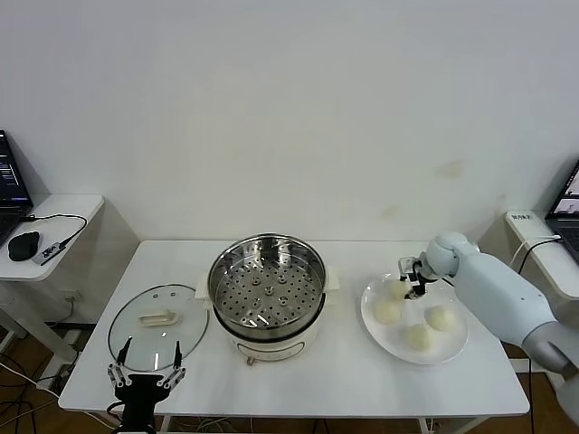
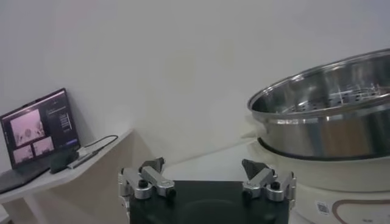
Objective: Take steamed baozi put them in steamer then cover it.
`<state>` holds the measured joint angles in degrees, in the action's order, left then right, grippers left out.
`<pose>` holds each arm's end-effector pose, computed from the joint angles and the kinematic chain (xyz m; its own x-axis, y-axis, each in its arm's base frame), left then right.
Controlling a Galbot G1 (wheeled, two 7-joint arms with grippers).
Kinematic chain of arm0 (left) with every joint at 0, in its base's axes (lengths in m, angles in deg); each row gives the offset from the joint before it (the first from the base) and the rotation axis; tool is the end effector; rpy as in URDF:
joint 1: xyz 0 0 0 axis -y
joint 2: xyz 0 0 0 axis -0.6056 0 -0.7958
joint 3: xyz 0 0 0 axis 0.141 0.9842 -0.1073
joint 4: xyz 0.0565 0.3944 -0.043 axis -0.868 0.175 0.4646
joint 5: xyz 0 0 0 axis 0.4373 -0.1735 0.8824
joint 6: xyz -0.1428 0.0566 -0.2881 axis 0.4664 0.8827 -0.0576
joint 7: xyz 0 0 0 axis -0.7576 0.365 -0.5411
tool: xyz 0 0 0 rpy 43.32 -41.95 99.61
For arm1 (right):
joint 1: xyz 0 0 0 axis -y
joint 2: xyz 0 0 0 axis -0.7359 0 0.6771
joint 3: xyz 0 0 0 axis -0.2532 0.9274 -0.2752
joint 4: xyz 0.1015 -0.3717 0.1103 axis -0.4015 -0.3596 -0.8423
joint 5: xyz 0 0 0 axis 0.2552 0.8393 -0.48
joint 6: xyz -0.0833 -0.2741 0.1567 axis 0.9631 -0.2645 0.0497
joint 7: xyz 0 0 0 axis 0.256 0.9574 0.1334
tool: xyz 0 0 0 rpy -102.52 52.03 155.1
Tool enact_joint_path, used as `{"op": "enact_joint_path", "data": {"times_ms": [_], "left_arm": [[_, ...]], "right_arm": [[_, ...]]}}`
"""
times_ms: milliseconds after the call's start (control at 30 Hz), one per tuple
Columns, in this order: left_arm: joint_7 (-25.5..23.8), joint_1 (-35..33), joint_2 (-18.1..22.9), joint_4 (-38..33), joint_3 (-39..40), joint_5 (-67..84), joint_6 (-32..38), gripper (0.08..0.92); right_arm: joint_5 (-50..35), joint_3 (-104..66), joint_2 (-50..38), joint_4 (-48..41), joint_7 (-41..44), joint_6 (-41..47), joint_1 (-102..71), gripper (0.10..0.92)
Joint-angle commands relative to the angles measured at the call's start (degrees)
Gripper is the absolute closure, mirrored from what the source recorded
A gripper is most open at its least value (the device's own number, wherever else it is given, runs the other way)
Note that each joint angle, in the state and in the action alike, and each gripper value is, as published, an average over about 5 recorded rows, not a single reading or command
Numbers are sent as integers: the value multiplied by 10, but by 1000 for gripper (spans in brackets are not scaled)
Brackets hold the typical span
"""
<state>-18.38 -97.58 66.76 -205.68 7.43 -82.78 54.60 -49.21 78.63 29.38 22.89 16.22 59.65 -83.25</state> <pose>0.0459 0.0525 -0.3213 -0.9759 -0.1655 0.1423 -0.1013 0.9208 0.3767 0.5643 -0.1812 -0.2563 -0.3448 -0.0626 0.9366 -0.9329 -0.0878 -0.3493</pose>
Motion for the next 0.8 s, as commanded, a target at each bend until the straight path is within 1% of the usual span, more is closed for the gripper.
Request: {"op": "enact_joint_path", "data": {"times_ms": [33, 233, 367, 567, 700, 800], "left_arm": [[0, 0, -1, -1, 0, 0, 0, 177], [-1, -1, -5, -4, 4, 0, -1, 177], [-2, -3, -9, -6, 8, 3, -1, 177], [-9, 0, -20, -7, 9, 54, -6, 177], [-18, 10, -24, -3, 4, 139, -13, 177], [-25, 22, -24, 9, -5, 202, 0, 177]], "right_arm": [[-66, 39, -46, 77, 3, 10, 40, 509], [-169, 136, -125, 175, 7, 20, 170, 508], [-243, 208, -142, 212, 5, 16, 281, 508], [-338, 297, -106, 234, -12, 3, 410, 508], [-373, 332, -58, 256, -29, -10, 444, 508], [-386, 354, -21, 274, -41, -22, 455, 508]]}}
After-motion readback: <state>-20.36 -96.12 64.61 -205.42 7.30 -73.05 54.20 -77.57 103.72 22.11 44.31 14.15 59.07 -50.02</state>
